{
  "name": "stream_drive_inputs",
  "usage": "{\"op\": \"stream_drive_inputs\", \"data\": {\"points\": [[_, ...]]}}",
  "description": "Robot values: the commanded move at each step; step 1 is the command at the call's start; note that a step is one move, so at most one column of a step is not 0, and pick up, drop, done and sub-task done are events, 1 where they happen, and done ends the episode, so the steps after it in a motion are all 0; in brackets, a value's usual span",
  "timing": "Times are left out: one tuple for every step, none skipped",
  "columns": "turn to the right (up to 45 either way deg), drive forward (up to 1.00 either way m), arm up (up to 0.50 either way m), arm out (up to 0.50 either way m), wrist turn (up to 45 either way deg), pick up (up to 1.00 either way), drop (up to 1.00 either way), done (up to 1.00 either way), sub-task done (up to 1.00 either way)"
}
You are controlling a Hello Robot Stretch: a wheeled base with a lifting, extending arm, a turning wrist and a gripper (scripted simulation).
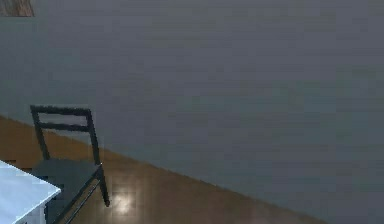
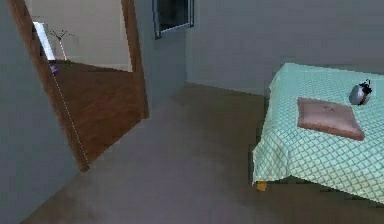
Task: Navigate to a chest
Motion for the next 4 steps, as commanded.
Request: {"op": "stream_drive_inputs", "data": {"points": [[39.0,0.00,0.00,0.00,0.0,0.00,0.00,0.00,0.00],[0.0,0.30,0.00,0.00,0.0,0.00,0.00,0.00,0.00],[-45.0,0.00,0.00,0.00,0.0,0.00,0.00,0.00,0.00],[-12.0,0.00,0.00,0.00,0.0,0.00,0.00,0.00,0.00]]}}
